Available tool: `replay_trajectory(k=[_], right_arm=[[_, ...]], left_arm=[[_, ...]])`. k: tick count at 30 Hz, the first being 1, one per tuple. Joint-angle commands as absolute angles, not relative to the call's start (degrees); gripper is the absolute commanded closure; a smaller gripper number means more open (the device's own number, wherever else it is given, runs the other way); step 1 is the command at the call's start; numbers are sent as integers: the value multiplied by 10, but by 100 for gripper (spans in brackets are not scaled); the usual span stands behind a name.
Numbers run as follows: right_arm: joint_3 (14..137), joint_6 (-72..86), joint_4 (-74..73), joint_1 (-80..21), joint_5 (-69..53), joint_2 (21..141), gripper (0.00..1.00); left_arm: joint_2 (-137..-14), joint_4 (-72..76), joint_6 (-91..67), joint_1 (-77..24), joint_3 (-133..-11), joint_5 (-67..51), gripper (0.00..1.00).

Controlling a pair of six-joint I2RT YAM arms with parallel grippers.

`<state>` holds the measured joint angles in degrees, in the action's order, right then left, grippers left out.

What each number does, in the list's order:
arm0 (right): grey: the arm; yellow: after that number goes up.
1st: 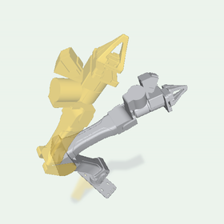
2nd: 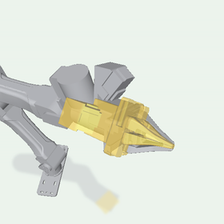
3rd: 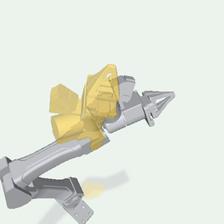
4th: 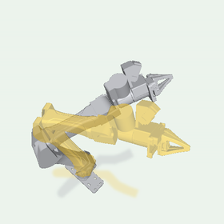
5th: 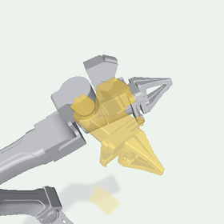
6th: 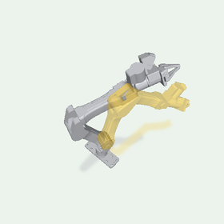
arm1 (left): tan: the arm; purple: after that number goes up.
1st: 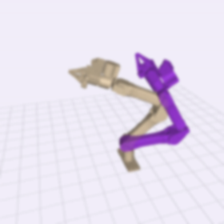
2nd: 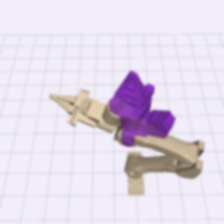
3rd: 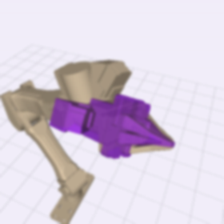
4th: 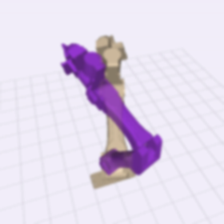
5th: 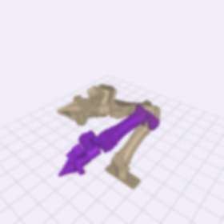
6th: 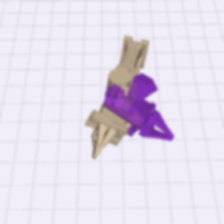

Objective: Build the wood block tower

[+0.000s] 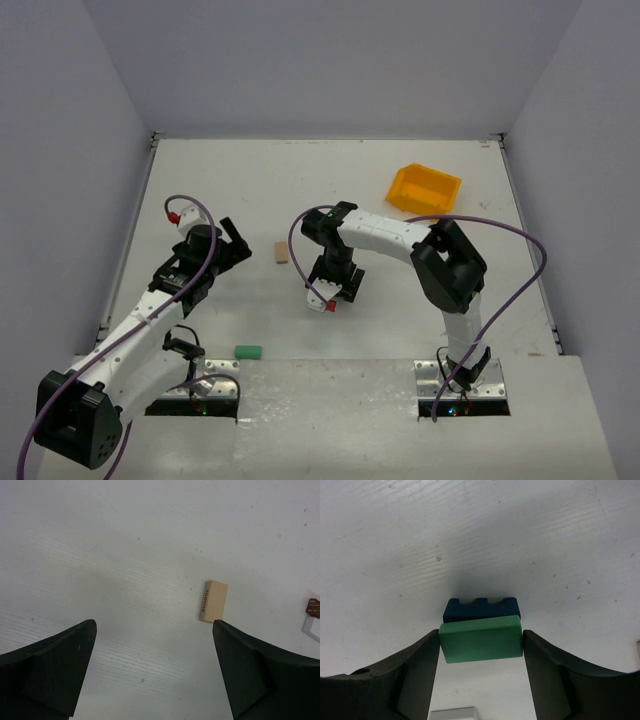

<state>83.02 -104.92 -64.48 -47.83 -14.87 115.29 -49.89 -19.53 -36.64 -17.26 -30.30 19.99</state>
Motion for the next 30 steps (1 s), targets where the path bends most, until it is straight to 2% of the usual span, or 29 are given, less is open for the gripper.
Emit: replay_trajectory(k=[1,7,8,10,11,21,30], right_arm=[[843,-1066,-634,-483,-138,1159,30],[842,-1062,-635,-484,-137,1157,26],[842,-1062,-635,-484,-137,1156,22],[843,-1060,-635,-484,-139,1155,4],[844,-1059,-635,-485,-139,1154,1],[829,-1055,-649,-491,-171,1109,1],[779,-1003,-611,-491,-215,1000,1]], left_arm=[[-497,-172,-357,-173,-318,189,0],[-498,-168,-354,-173,-319,184,0],[-498,-168,-354,-173,-319,183,0],[-499,-168,-353,-173,-319,179,0],[-498,-168,-353,-173,-319,179,0],[-489,-168,-353,-173,-318,169,0],[-506,-178,-372,-173,-326,160,0]])
